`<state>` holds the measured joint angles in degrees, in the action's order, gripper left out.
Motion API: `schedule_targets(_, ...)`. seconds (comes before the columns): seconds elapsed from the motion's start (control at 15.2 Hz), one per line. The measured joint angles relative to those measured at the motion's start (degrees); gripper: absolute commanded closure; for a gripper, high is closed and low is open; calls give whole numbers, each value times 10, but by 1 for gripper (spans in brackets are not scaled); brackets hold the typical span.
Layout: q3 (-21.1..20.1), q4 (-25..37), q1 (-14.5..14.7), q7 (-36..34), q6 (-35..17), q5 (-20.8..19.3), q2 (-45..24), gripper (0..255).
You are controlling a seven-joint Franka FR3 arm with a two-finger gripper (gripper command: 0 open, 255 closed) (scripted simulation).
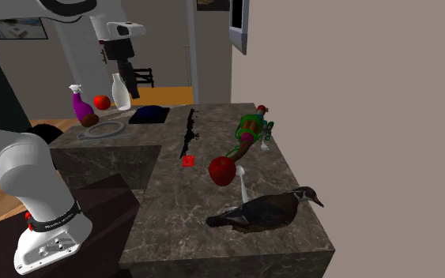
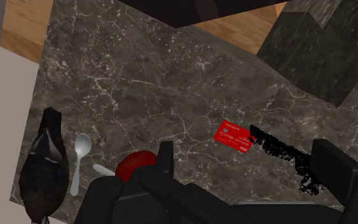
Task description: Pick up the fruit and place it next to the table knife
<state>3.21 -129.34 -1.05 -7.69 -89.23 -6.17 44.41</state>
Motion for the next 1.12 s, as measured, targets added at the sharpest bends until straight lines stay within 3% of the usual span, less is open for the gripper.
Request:
schedule_targets(0.2, 13, -5, -1, 15, -16, -5, -8, 0)
schedule_targets(0.66, 86, -33, -3, 92, -133, -24, -83, 0)
schedule_targets(1.12, 161, -21, 4, 182, -245, -15, -194, 0)
